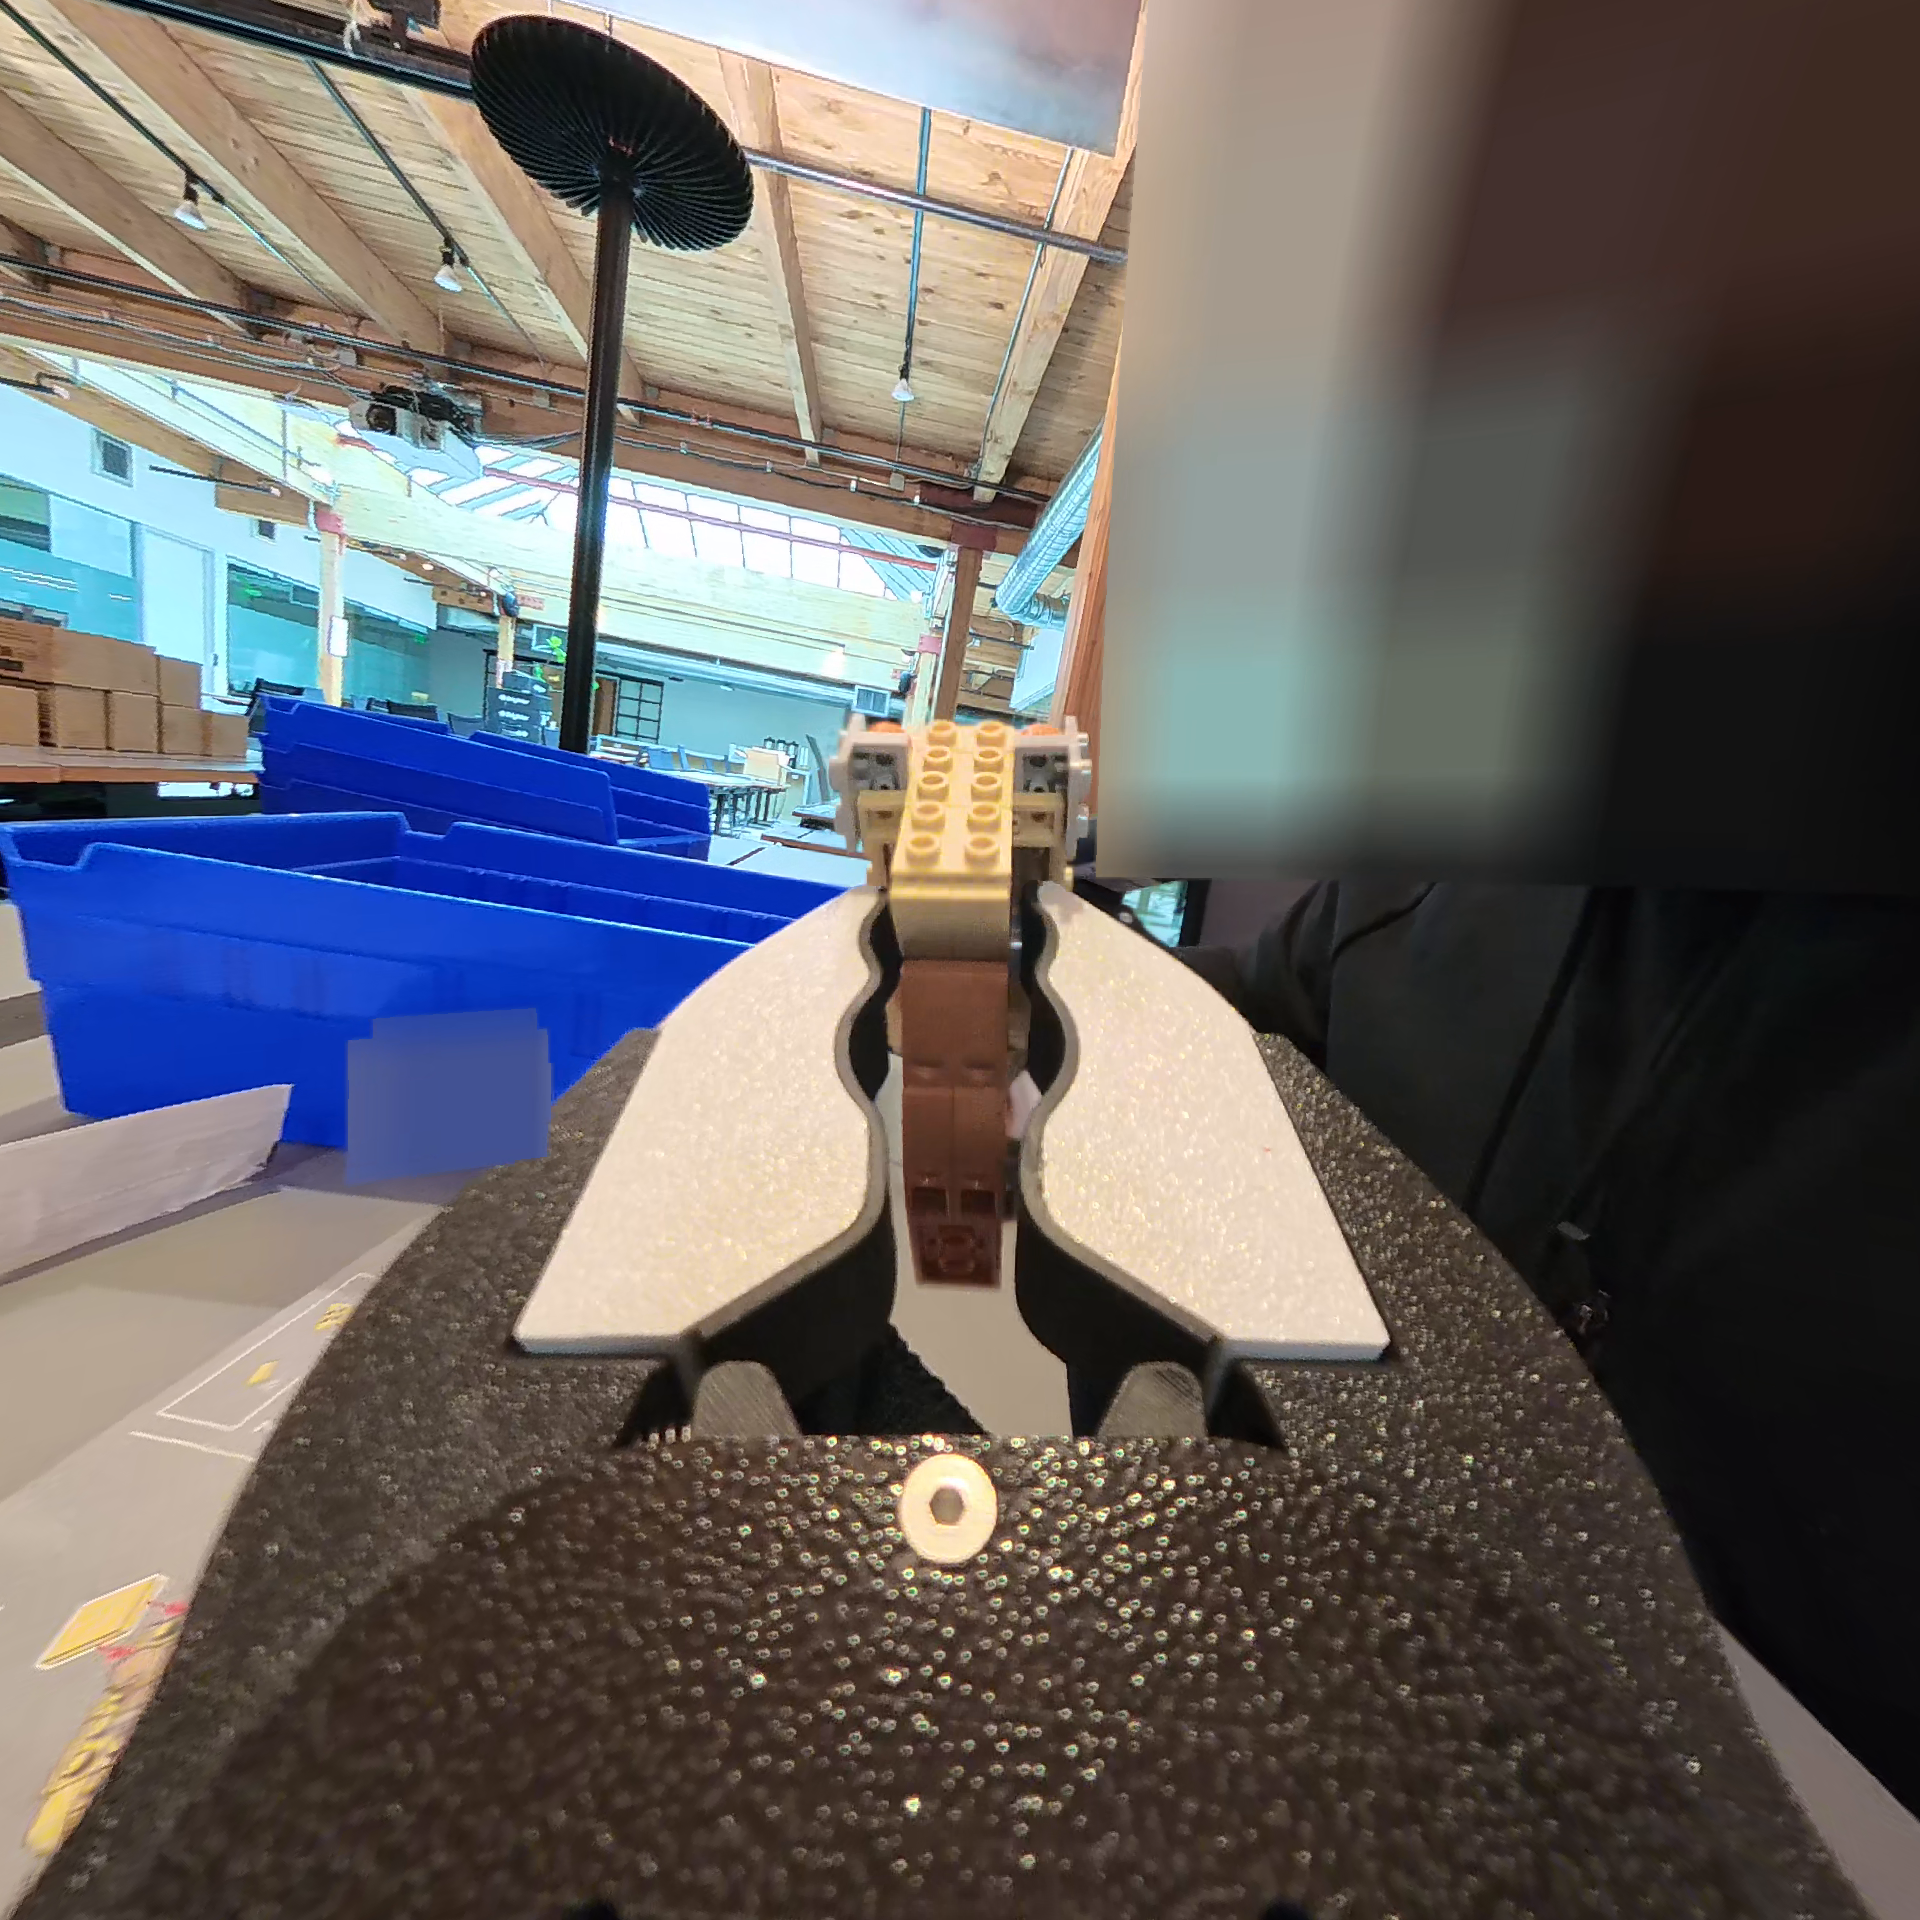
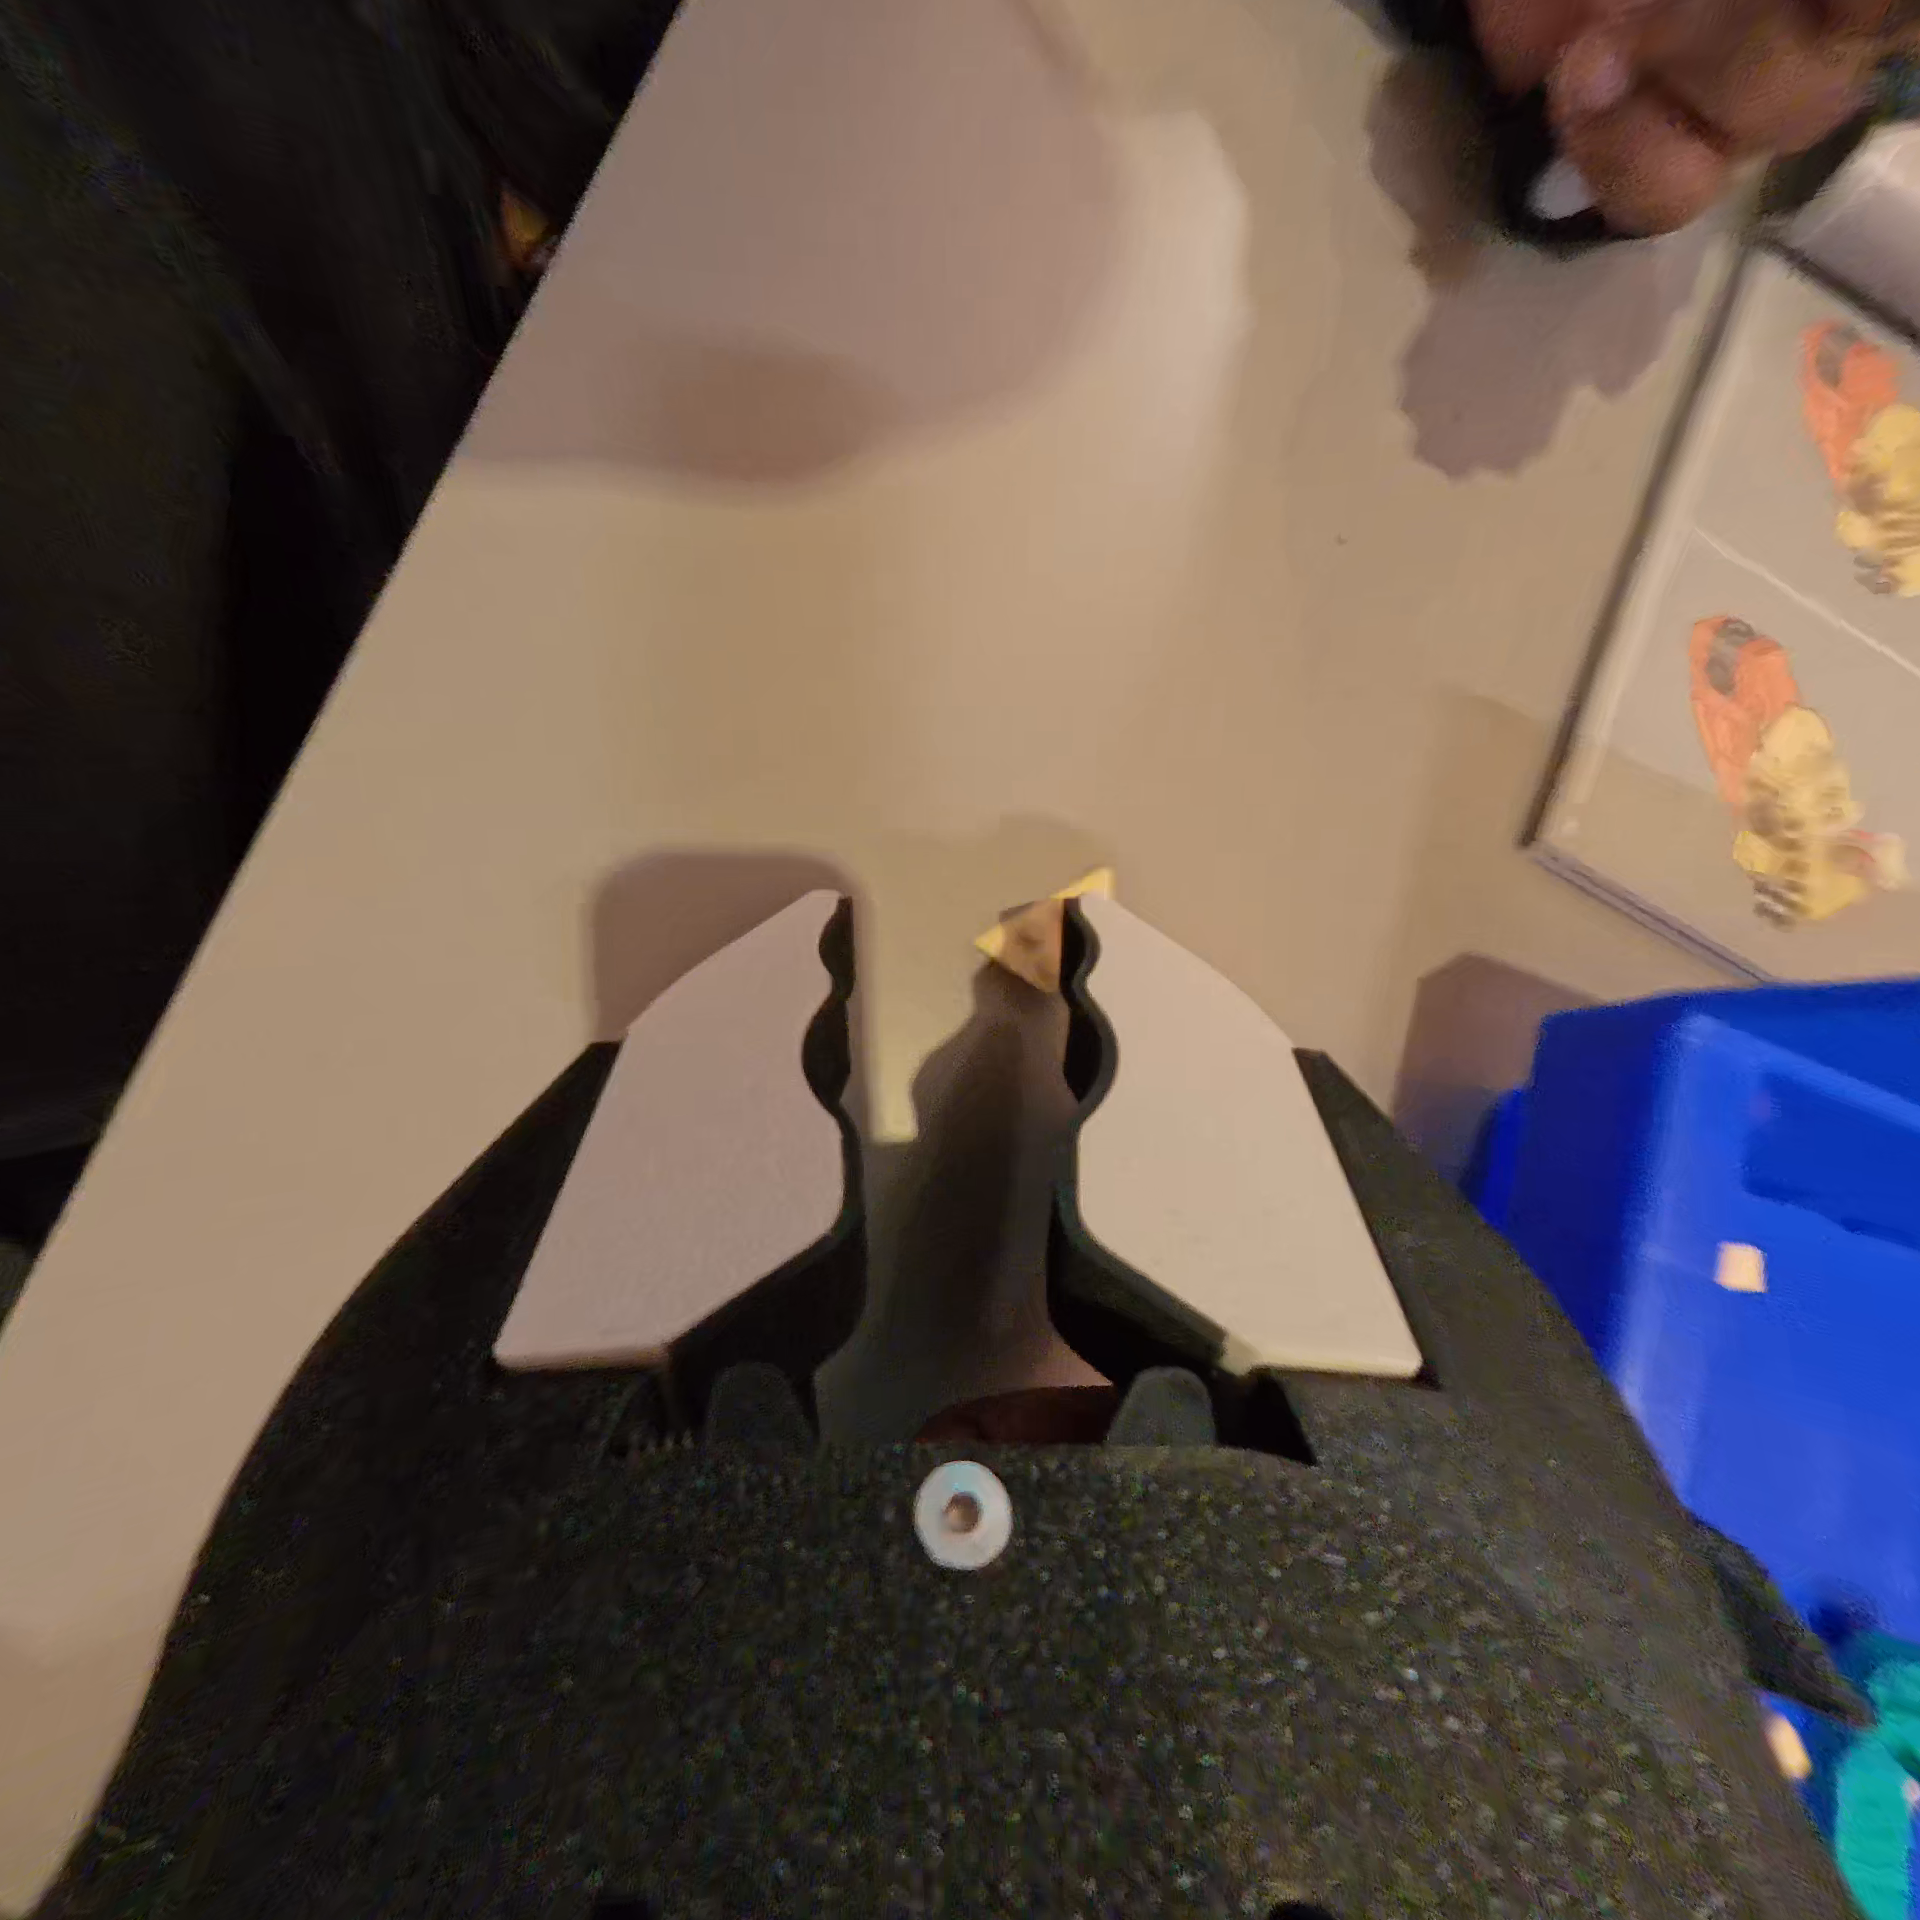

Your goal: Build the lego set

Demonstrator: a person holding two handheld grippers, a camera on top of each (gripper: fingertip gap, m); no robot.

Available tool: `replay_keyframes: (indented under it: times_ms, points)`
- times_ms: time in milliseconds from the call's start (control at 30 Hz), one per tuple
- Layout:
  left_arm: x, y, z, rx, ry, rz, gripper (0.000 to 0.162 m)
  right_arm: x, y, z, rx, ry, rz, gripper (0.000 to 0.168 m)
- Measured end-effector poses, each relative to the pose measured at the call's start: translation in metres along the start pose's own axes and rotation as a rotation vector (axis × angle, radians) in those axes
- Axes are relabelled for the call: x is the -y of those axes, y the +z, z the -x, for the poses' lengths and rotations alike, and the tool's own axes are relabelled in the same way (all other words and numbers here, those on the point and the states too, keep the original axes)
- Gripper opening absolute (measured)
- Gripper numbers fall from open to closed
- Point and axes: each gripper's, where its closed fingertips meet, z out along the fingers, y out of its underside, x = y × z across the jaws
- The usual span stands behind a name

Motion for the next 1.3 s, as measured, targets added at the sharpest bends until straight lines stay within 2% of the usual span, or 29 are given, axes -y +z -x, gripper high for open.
replay_keyframes:
  times_ms: [233,367,500,567,633,767,833,867,1000,1133,1300]
  points:
    - [-0.003,0.002,-0.002,0.009,0.018,0.015,0.021,0.003,-0.007,-0.032,-0.151,0.051,-0.035,0.036]
    - [0.0,0.004,0.001,0.031,-0.01,-0.021,0.021,0.03,-0.009,-0.05,-0.267,0.082,-0.095,0.035]
    - [0.007,0.01,0.011,0.112,-0.11,-0.145,0.021,0.075,-0.002,-0.083,-0.356,0.356,-0.28,0.036]
    - [0.008,0.014,0.011,0.123,-0.157,-0.198,0.021,0.091,0.003,-0.101,-0.368,0.513,-0.364,0.042]
    - [0.008,0.017,0.007,0.109,-0.182,-0.224,0.021,0.104,0.004,-0.111,-0.343,0.618,-0.448,0.047]
    - [0.006,0.02,0.0,0.087,-0.182,-0.224,0.021,0.124,0.008,-0.115,-0.241,0.729,-0.586,0.042]
    - [0.006,0.021,-0.002,0.078,-0.183,-0.223,0.021,0.127,0.01,-0.12,-0.262,0.739,-0.601,0.032]
    - [0.006,0.021,-0.003,0.069,-0.183,-0.225,0.021,0.126,0.008,-0.123,-0.291,0.729,-0.595,0.021]
    - [0.002,0.021,-0.006,0.029,-0.236,-0.167,0.022,0.125,0.001,-0.119,-0.273,0.658,-0.58,0.02]
    - [-0.009,0.022,-0.011,-0.002,-0.196,-0.019,0.023,0.122,-0.01,-0.115,-0.236,0.61,-0.559,0.02]
    - [-0.014,0.022,-0.013,-0.015,-0.194,0.051,0.026,0.121,-0.021,-0.114,-0.259,0.565,-0.551,0.02]
